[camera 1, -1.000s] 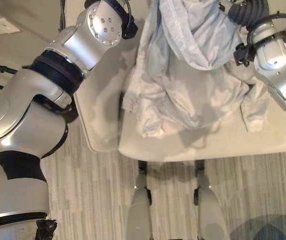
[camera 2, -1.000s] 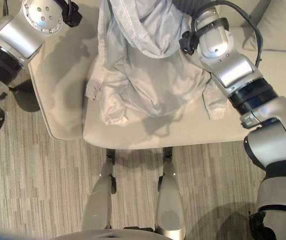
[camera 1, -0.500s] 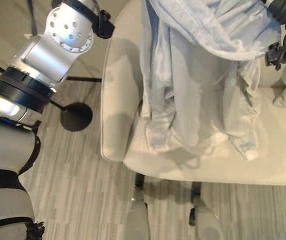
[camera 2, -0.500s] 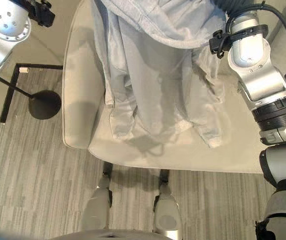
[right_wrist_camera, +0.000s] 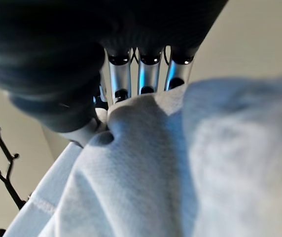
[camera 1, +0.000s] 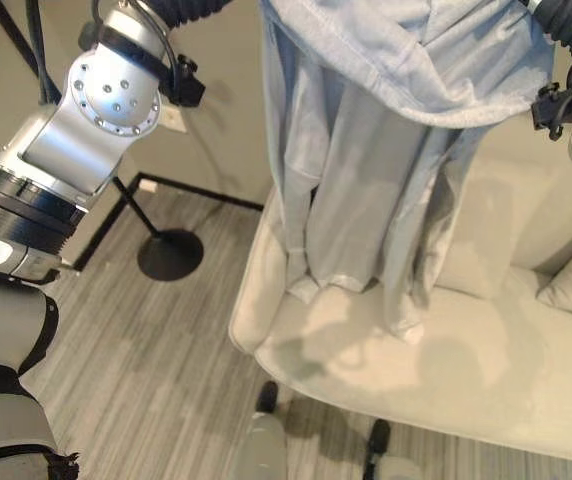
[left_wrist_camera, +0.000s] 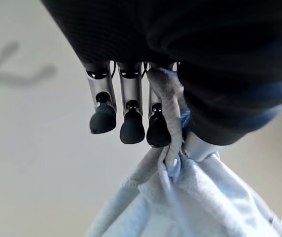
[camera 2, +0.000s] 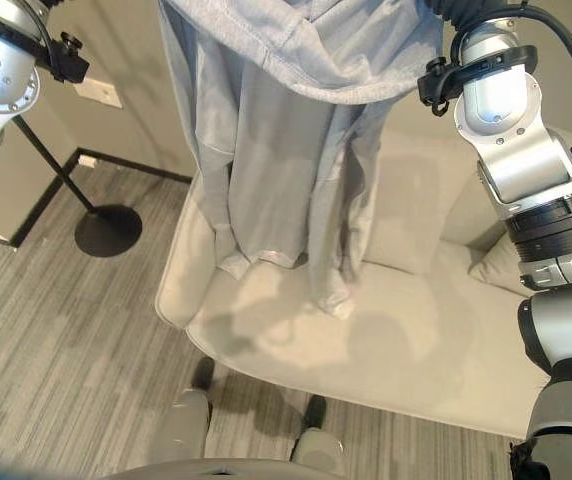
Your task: Hang the clothes on the sofa on the clothes rack.
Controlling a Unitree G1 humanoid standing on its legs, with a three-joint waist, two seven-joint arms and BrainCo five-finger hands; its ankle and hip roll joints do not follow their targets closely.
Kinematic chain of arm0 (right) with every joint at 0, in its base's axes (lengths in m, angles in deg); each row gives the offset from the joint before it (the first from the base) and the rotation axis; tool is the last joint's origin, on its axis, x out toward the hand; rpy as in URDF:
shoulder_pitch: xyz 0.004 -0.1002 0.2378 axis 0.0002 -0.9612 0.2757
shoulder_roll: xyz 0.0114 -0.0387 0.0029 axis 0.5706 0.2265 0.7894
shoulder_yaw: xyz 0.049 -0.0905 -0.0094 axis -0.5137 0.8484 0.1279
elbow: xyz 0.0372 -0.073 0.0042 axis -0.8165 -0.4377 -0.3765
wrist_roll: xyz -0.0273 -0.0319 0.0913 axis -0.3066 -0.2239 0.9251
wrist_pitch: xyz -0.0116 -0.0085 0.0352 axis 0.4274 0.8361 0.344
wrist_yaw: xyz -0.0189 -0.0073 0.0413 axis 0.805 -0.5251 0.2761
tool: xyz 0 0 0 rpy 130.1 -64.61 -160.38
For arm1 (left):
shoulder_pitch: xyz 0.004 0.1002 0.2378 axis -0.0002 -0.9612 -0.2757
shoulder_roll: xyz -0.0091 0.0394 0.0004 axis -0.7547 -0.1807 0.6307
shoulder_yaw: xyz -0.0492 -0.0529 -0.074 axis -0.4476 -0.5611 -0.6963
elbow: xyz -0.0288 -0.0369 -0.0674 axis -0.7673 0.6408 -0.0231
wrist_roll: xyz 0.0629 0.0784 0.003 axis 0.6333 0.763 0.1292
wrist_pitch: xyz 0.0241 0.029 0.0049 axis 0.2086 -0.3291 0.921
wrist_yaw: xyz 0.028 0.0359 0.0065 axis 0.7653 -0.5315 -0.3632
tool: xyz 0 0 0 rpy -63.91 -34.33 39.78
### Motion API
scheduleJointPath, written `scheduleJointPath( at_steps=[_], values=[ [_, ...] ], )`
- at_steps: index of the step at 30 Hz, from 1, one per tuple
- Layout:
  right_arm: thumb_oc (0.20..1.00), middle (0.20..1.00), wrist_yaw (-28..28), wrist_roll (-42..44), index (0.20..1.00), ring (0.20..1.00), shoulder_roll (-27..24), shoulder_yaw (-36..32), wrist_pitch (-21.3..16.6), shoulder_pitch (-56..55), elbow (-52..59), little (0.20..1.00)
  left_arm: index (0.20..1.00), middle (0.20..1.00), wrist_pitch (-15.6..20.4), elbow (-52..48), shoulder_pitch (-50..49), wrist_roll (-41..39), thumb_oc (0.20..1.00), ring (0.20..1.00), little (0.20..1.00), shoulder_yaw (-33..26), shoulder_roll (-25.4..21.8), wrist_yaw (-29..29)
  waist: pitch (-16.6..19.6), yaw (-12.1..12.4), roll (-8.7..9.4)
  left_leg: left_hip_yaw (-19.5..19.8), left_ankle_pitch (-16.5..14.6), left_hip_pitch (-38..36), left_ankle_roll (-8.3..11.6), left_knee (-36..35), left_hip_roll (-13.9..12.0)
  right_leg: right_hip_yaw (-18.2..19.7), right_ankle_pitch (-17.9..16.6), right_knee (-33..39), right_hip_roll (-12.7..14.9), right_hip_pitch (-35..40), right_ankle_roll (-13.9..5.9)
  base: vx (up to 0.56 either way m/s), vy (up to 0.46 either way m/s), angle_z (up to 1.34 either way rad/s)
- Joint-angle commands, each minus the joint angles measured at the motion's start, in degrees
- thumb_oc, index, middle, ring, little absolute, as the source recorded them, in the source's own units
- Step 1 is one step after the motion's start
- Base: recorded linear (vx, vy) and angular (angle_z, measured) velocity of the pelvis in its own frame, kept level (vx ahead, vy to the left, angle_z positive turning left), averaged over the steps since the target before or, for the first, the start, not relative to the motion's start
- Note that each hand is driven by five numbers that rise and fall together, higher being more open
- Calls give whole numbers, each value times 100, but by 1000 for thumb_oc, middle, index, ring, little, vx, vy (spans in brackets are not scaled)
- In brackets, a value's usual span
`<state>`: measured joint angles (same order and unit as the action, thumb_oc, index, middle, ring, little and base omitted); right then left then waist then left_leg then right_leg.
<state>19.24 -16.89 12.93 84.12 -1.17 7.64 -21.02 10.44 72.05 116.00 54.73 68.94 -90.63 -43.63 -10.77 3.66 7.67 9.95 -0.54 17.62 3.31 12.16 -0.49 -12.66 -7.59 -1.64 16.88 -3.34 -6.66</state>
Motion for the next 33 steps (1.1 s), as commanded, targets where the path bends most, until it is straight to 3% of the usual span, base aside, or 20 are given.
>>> scheduleJointPath(
  at_steps=[1, 4, 5, 6, 8, 11, 19, 21, 23, 26, 27, 28, 29, 31, 33],
  values=[
    [200, 200, 182, -212, 200, 200, -118, -235, -68, -57, -393, 200, 200, 200, 75, 433, -292, 116, 200, 200, 200, -552, 223, -169, 631, 228, -320, -586, -16, -1164, -70, -1374, -111, 165, 54, -291, -37, -314, -774, -9, 355, 13],
    [200, 200, 142, -163, 200, 200, -218, -2, -74, 166, -389, 200, 200, 200, 13, 556, -200, 49, 200, 200, 200, -513, 356, -155, 635, 245, -316, -472, 176, -1145, -146, -1404, 104, 323, 917, -819, -919, -266, -488, -31, 150, 45],
    [200, 200, 113, -141, 200, 200, -281, 16, -95, 181, -354, 200, 200, 200, -22, 597, -220, 29, 200, 200, 200, -548, 413, -138, 658, 265, -256, -350, 266, -1141, -127, -1406, 226, 471, 1177, -887, -1398, -243, -389, -11, 50, 25],
    [200, 200, 112, -139, 200, 200, -285, 19, -95, 181, -354, 200, 200, 200, -21, 599, -221, 29, 200, 200, 200, -549, 417, -137, 659, 262, -257, -344, 264, -1146, -122, -1411, 224, 465, 1182, -880, -1400, -234, -383, 28, -4, 12],
    [200, 200, 101, -142, 200, 200, -405, 99, -96, 238, -412, 200, 200, 200, -47, 677, -343, 100, 200, 200, 200, -697, 471, -156, 676, 390, -89, -137, 305, -1204, -75, -1420, 423, 625, 1229, -351, -1680, 80, -72, 48, -73, 57],
    [200, 200, 81, -128, 200, 200, -429, 207, -109, 335, -410, 200, 200, 200, -26, 695, -444, 46, 200, 200, 200, -803, 497, -171, 790, 444, -69, -69, 303, -1211, -14, -1438, 461, 622, 1000, 175, -1706, 302, -111, 52, -90, 35],
    [200, 200, -55, -130, 200, 200, -397, 480, -82, 461, -431, 200, 200, 200, -28, 640, -630, 32, 200, 200, 200, -904, 462, -213, 843, 502, -89, 141, 213, -1070, 21, -1098, 477, 382, 876, 554, -1692, 560, -104, 4, -52, 25],
    [200, 200, -17, -131, 200, 200, -458, 430, -69, 504, -396, 200, 200, 200, 17, 647, -719, -57, 200, 200, 200, -1076, 583, -248, 638, 454, -135, -381, 234, -710, 167, -725, 256, 70, 907, 527, -1554, 570, -120, -182, 68, 55],
    [200, 200, -27, -199, 200, 200, -520, 473, -32, 479, -441, 200, 200, 200, 57, 626, -865, -101, 200, 200, 200, -1238, 580, -259, 658, 474, -168, -830, 268, -697, 195, -777, -175, -125, 897, 529, -1467, 589, -128, -62, 97, 104],
    [200, 200, -37, -283, 200, 200, -503, 336, 3, 274, -417, 200, 200, 200, 49, 532, -1218, -180, 200, 200, 200, -1451, 582, -260, 673, 449, -142, -905, 560, -775, 345, -1095, -821, -259, 993, 415, -1268, 604, -141, 46, 172, 46],
    [200, 200, -36, -287, 200, 200, -501, 333, 4, 265, -411, 200, 200, 200, 46, 522, -1234, -176, 200, 200, 200, -1460, 581, -261, 677, 445, -146, -902, 568, -785, 352, -1111, -827, -261, 1004, 402, -1272, 602, -137, 45, 147, 45],
    [200, 200, -4, -317, 200, 200, -477, 230, 3, 156, -435, 200, 200, 200, 52, 541, -1319, -192, 200, 200, 200, -1538, 583, -268, 680, 431, -144, -955, 739, -818, 407, -1380, -1175, -314, 1088, 335, -1204, 602, -155, 37, 86, 50],
    [200, 200, -4, -318, 200, 200, -477, 227, 4, 152, -433, 200, 200, 200, 52, 540, -1321, -192, 200, 200, 200, -1538, 583, -268, 680, 432, -144, -956, 746, -826, 409, -1393, -1177, -313, 1090, 332, -1205, 603, -153, 99, 237, 36],
    [200, 200, 59, -389, 200, 200, -548, 17, 47, -80, -314, 200, 200, 200, 80, 558, -1473, -238, 200, 200, 200, -1655, 565, -314, 670, 422, -202, -895, 978, -763, 593, -1644, -1584, -391, 1208, 266, -1048, 732, -215, 142, 309, 21],
    [200, 200, 81, -416, 200, 200, -556, -44, 59, -142, -291, 200, 200, 200, 96, 561, -1478, -242, 200, 200, 200, -1660, 582, -326, 679, 412, -238, -861, 981, -754, 659, -1672, -1609, -418, 1214, 263, -1015, 773, -238, 105, 240, 22]
  ],
)
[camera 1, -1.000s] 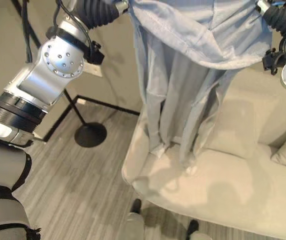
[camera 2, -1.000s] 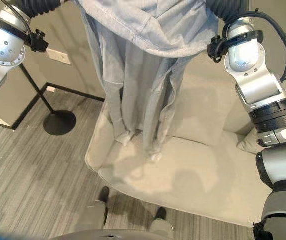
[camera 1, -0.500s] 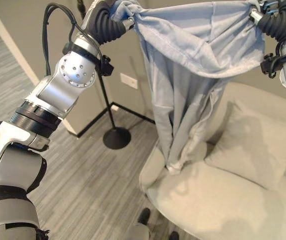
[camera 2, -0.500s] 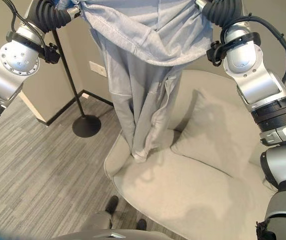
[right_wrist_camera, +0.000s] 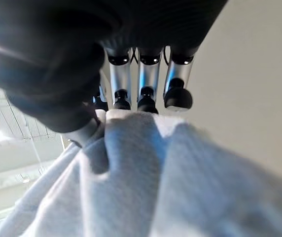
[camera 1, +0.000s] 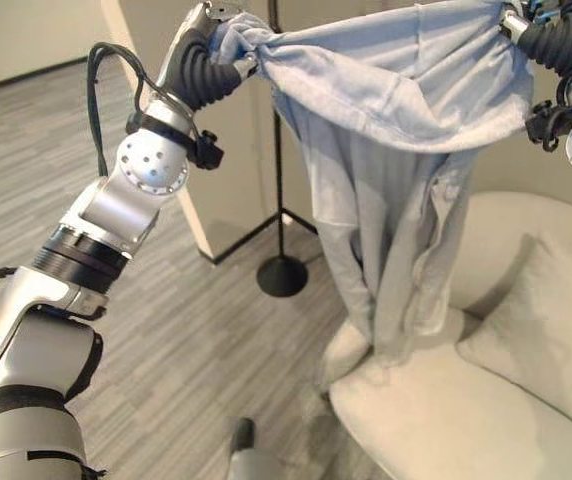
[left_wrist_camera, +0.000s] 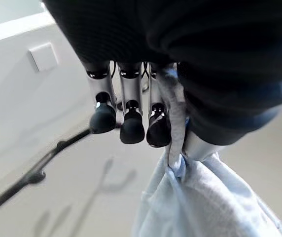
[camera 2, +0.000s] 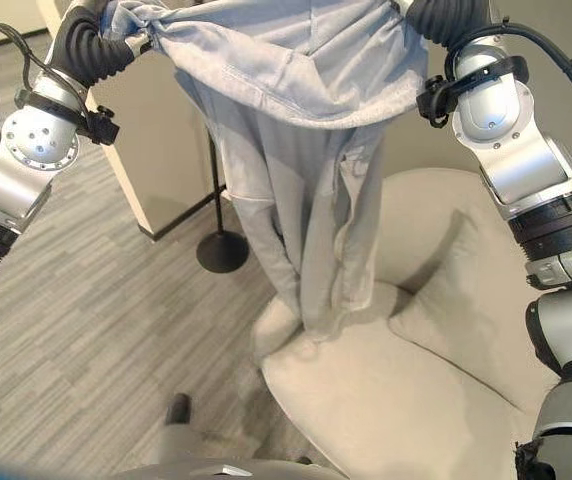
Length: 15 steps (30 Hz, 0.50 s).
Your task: Hang the clothes on the sofa on the clothes rack.
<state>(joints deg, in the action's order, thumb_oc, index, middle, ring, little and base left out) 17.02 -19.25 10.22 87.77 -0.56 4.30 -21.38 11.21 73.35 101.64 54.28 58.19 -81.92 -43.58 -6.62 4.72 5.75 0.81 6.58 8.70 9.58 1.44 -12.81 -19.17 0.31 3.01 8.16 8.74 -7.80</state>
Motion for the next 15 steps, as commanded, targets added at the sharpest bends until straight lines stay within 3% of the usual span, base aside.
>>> scheduleJointPath(
  at_steps=[1, 3, 5, 7, 9, 14, 15],
  values=[
    [200, 200, 304, -196, 200, 200, -290, -496, -2, 100, -226, 200, 200, 200, 29, 414, -44, -211, 200, 200, 200, -580, -265, -316, 304, 281, -128, 55, 253, 86, 97, -642, -391, 183, 410, -210, -122, -388, -158, 149, 364, 35],
    [200, 200, 340, -279, 200, 200, -298, -622, -1, 31, -212, 200, 200, 200, 33, 436, 58, -192, 200, 200, 200, -482, -261, -297, 390, 300, -224, 192, 210, 38, 193, -631, -226, 157, 304, -233, 92, -387, -275, 145, 431, 40],
    [200, 200, 356, -315, 200, 200, -263, -777, 17, -121, -175, 200, 200, 200, 41, 424, 66, -153, 200, 200, 200, -469, -247, -310, 392, 295, -205, 191, 124, 36, 151, -585, -121, 126, 254, -273, 267, -374, -347, 106, 328, 36],
    [200, 200, 393, -430, 200, 200, -204, -953, 75, -312, -98, 200, 200, 200, 42, 404, 155, -130, 200, 200, 200, -356, -234, -298, 412, 275, -123, 142, -142, 21, 40, -381, 175, 100, 60, -403, 675, -351, -484, 184, 504, 28],
    [200, 200, 410, -520, 200, 200, -97, -1023, 126, -421, -115, 200, 200, 200, 12, 441, 347, -76, 200, 200, 200, -217, -276, -296, 445, 230, -52, -39, -419, -106, -189, -352, 548, 85, -460, -680, 1171, -514, -636, 168, 494, 19],
    [200, 200, 427, -589, 200, 200, 40, -1105, 151, -448, -130, 200, 200, 200, -21, 409, 430, 35, 200, 200, 200, -218, -375, -319, 413, 264, 8, -231, -589, -303, -452, -415, 907, 2, -855, -1086, 1558, -697, -637, 105, 316, -7],
    [200, 200, 407, -569, 200, 200, 132, -1157, 140, -559, -98, 200, 200, 200, -40, 340, 431, 56, 200, 200, 200, -245, -350, -333, 354, 183, -16, -221, -634, -407, -536, -432, 1000, 329, -666, -1458, 1239, -865, -484, 89, 158, -20]
  ],
)
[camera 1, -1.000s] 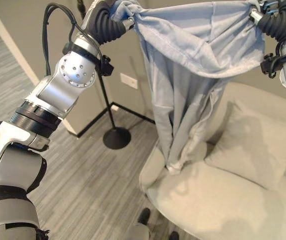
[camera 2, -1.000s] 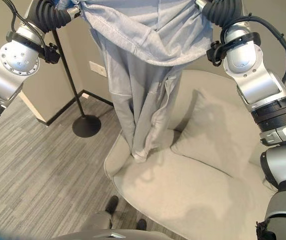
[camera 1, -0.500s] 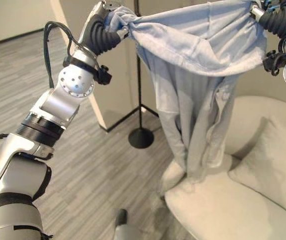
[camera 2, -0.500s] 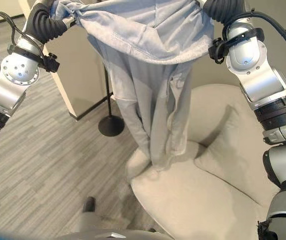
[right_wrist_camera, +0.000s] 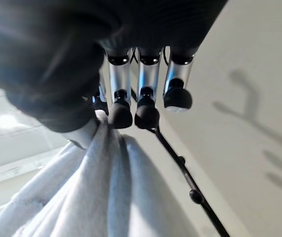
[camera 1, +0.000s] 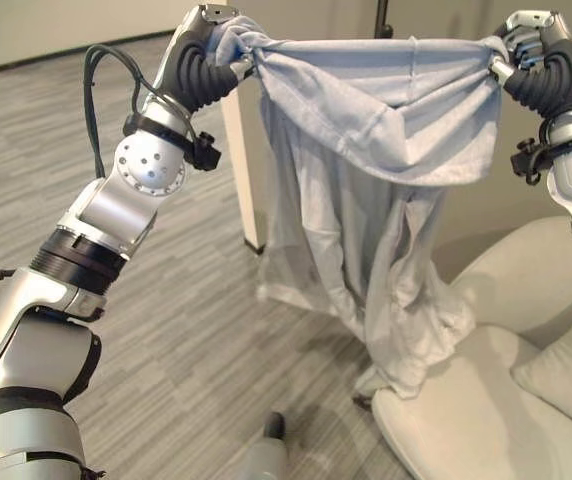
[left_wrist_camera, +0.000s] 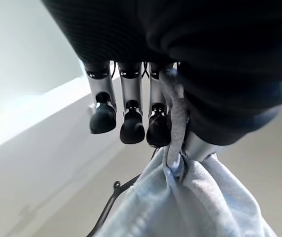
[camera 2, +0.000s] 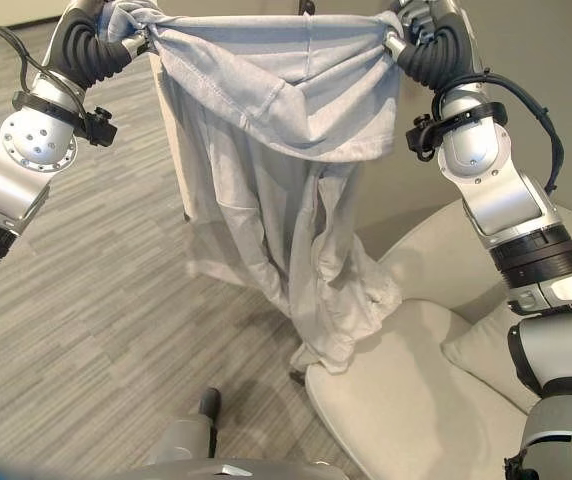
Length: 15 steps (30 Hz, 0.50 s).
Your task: Hang the clothes on the sofa on the clothes rack.
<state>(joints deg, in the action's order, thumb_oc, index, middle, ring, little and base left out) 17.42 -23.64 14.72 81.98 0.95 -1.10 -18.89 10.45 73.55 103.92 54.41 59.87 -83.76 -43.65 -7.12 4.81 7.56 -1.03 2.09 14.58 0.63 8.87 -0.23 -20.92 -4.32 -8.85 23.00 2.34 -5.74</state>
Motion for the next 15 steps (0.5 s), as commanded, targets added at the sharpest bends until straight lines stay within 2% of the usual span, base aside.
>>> scheduleJointPath(
  at_steps=[1, 2, 4, 7, 8, 9, 10, 11, 15],
  values=[
    [200, 200, 367, -132, 200, 200, -321, -585, -8, -24, -340, 200, 200, 200, 33, 316, 205, 43, 200, 200, 200, -414, -166, -326, 410, 181, -198, -42, -165, -975, 357, -1175, -261, 515, -209, -288, -247, -257, -679, 135, 234, -13],
    [200, 200, 319, -152, 200, 200, -315, -562, -9, -21, -337, 200, 200, 200, 26, 292, 197, 52, 200, 200, 200, -413, -96, -291, 384, 150, -243, -2, -152, -1066, 314, -1249, -218, 728, -9, -380, -531, -419, -622, 73, 134, 11],
    [200, 200, 281, -90, 200, 200, -317, -436, -29, 114, -402, 200, 200, 200, 12, 338, 249, 52, 200, 200, 200, -376, -64, -263, 371, 146, -306, -25, -105, -1121, 293, -1323, -173, 688, 411, -270, -944, -524, -483, 112, 145, 16],
    [200, 200, 230, -19, 200, 200, -226, -332, -59, 209, -422, 200, 200, 200, -44, 277, 196, 70, 200, 200, 200, -420, -31, -249, 244, 152, -326, 1, -82, -1185, 279, -1357, -93, 495, 572, -15, -1371, -742, -404, 53, 46, 0],
    [200, 200, 224, 39, 200, 200, -175, -224, -89, 286, -511, 200, 200, 200, -35, 282, 140, 77, 200, 200, 200, -457, 23, -270, 151, 127, -329, 54, -67, -1232, 296, -1372, -23, 496, 534, 218, -1612, -880, -422, 31, 4, 22],
    [200, 200, 224, 42, 200, 200, -174, -210, -93, 301, -521, 200, 200, 200, -33, 282, 135, 79, 200, 200, 200, -464, 22, -271, 151, 121, -337, 58, -73, -1234, 299, -1372, -29, 491, 528, 237, -1621, -868, -420, 74, -33, 44],
    [200, 200, 222, 58, 200, 200, -254, -94, -110, 397, -566, 200, 200, 200, -12, 265, 174, 123, 200, 200, 200, -414, 50, -275, 100, 97, -300, 125, -98, -1261, 298, -1362, 73, 587, 467, 687, -1743, -775, -422, 63, -57, 36],
    [200, 200, 191, 69, 200, 200, -232, -69, -81, 387, -571, 200, 200, 200, -40, 287, 150, 142, 200, 200, 200, -434, 92, -279, 78, 66, -279, 106, -100, -1249, 314, -1370, 86, 643, 443, 737, -1783, -758, -377, 81, -89, 23],
    [200, 200, 107, 116, 200, 200, -218, 41, -110, 426, -528, 200, 200, 200, -26, 309, 71, 126, 200, 200, 200, -467, 173, -265, 180, 63, -287, 69, -205, -1315, 366, -1363, 73, 707, 244, 1146, -1859, -519, -399, 100, -104, 7]
  ],
)
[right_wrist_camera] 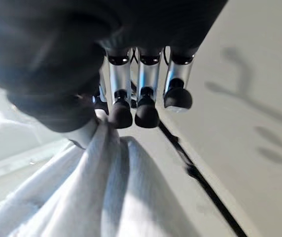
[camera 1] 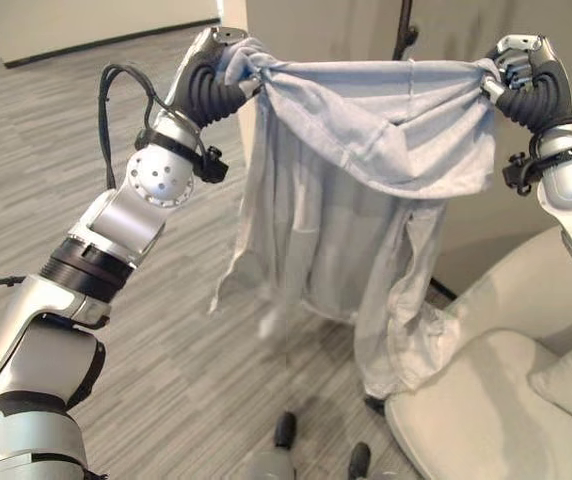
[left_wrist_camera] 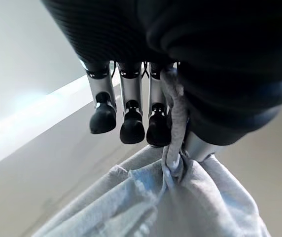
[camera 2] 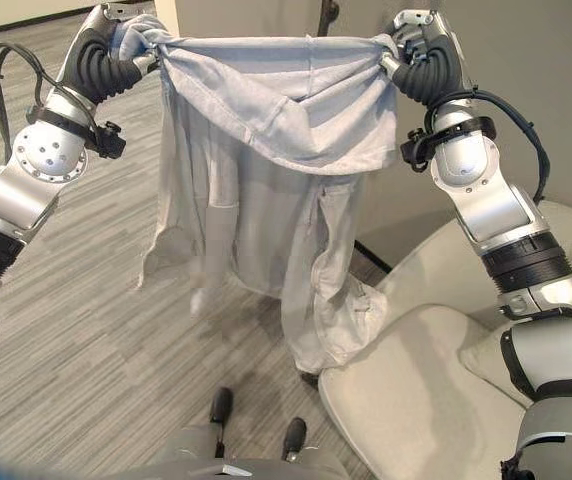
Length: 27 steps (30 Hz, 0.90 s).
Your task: Hang the clothes on the sofa on the clothes rack.
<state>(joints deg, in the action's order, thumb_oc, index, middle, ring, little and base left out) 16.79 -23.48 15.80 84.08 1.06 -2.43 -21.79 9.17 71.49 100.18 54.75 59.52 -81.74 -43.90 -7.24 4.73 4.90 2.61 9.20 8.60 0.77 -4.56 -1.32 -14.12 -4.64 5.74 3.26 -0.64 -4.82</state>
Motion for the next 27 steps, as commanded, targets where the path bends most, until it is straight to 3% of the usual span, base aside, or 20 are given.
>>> scheduleJointPath(
  at_steps=[1, 6, 8, 10, 14, 17, 19, 25, 27],
  values=[
    [200, 200, 165, 109, 200, 200, -322, -181, -116, 524, -216, 200, 200, 200, 85, 518, 417, 95, 200, 200, 200, -437, -18, -230, 194, 61, -30, -285, -945, -752, 365, 18, 158, 22, 266, -265, 105, -172, -479, 95, -82, 2],
    [200, 200, 59, 159, 200, 200, -310, -148, -93, 420, -185, 200, 200, 200, 44, 514, 347, 84, 200, 200, 200, -453, 29, -195, 199, 31, -19, -232, -1163, -747, 396, 452, 94, -50, 273, -109, 67, 89, -423, 93, -102, 13],
    [200, 200, 13, 195, 200, 200, -285, -96, -66, 393, -201, 200, 200, 200, 29, 470, 257, 35, 200, 200, 200, -523, 85, -183, 143, 52, 2, -232, -1282, -582, 485, 1052, 63, -78, 338, -80, 81, 258, -362, 84, -98, 19],
    [200, 200, 8, 217, 200, 200, -290, -70, -62, 427, -225, 200, 200, 200, 33, 465, 252, 12, 200, 200, 200, -550, 110, -177, 92, 51, -3, -255, -1261, -442, 525, 1212, 25, -92, 377, -74, 104, 299, -356, 22, -24, 7],
    [200, 200, 24, 202, 200, 200, -382, -27, -48, 498, -312, 200, 200, 200, -11, 482, 293, 45, 200, 200, 200, -510, 119, -193, 58, 138, -33, -367, -815, 97, 503, 697, -21, -140, 464, -74, 83, 360, -366, 61, 9, 8],
    [200, 200, 102, 193, 200, 200, -398, -40, -71, 568, -384, 200, 200, 200, 6, 516, 316, 44, 200, 200, 200, -512, 137, -219, 31, 191, -45, -458, -705, 308, 531, 442, 44, -126, 563, -74, 60, 395, -367, 91, 41, 1],
    [200, 200, 102, 90, 200, 200, -293, -85, -52, 514, -445, 200, 200, 200, 3, 514, 286, 46, 200, 200, 200, -535, 177, -207, 193, 179, -175, -525, -498, -38, 512, -1, -37, -111, 611, -74, -31, 432, -378, 173, 97, -4],
    [200, 200, 165, -24, 200, 200, -199, -113, 13, 539, -561, 200, 200, 200, 8, 536, 322, 35, 200, 200, 200, -521, 13, -266, 381, 171, -193, -598, -614, -315, 431, -44, 64, -25, 632, -88, 145, 507, -483, 141, 104, -9],
    [200, 200, 189, -80, 200, 200, -155, -128, 51, 571, -642, 200, 200, 200, 8, 528, 400, 10, 200, 200, 200, -499, -80, -292, 368, 222, -205, -668, -733, -437, 305, -7, 135, 26, 759, -579, 344, 459, -556, 160, 192, -13]
  ],
)
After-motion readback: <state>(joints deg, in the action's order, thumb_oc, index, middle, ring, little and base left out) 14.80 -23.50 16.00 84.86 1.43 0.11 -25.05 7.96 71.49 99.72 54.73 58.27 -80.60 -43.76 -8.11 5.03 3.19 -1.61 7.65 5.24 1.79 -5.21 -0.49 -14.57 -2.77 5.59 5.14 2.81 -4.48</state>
